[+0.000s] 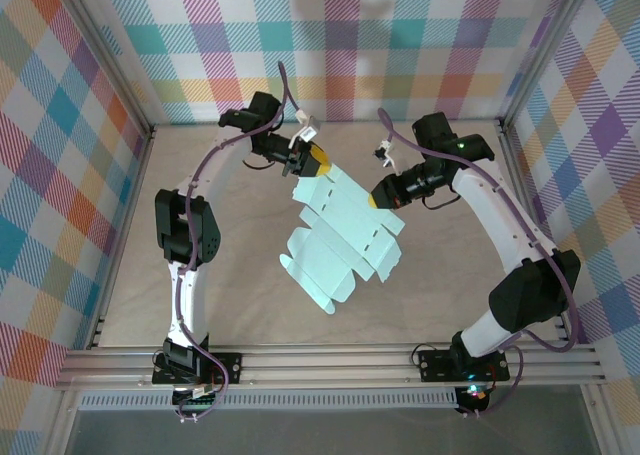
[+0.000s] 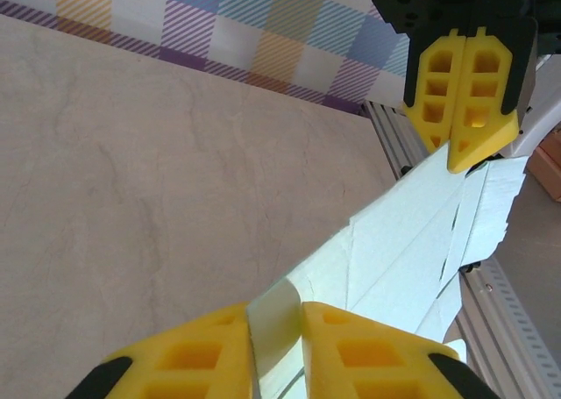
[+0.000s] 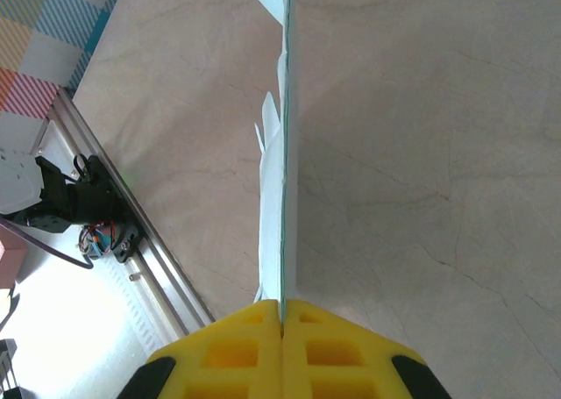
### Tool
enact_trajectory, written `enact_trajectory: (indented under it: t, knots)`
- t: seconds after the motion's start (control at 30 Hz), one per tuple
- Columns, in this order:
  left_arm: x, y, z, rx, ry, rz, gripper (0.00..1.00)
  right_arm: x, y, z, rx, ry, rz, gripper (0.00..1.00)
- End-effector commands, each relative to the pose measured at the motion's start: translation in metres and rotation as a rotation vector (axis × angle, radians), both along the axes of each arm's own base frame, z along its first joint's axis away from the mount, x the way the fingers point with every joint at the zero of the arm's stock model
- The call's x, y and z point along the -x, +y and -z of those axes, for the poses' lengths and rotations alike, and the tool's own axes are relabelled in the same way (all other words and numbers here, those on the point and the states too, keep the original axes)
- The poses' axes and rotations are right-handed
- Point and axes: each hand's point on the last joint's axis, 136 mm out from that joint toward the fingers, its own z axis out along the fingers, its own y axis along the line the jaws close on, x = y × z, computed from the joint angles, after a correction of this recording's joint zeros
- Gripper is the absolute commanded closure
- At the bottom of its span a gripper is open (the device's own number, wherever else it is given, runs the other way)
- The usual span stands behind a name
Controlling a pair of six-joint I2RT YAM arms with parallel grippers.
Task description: Fold the paper box
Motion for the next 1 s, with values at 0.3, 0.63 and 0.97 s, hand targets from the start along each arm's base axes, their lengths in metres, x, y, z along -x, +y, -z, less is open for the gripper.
enact_trajectory:
  t: [0.3, 0.63, 0.97]
  knots:
    - [0.011, -0.003, -0.013, 0.026, -0.028, 0.041, 1.0, 0.006, 0.005, -0.002, -0.024, -0.008, -0.029, 1.0]
    - [0.013, -0.01, -0.004, -0.043, -0.105, 0.0, 1.0, -0.006, 0.003, -0.006, -0.021, -0.036, 0.044, 1.0]
    - [0.003, -0.033, 0.0, -0.166, -0.23, -0.335, 1.0, -0.019, -0.001, -0.001, -0.003, -0.019, 0.151, 1.0]
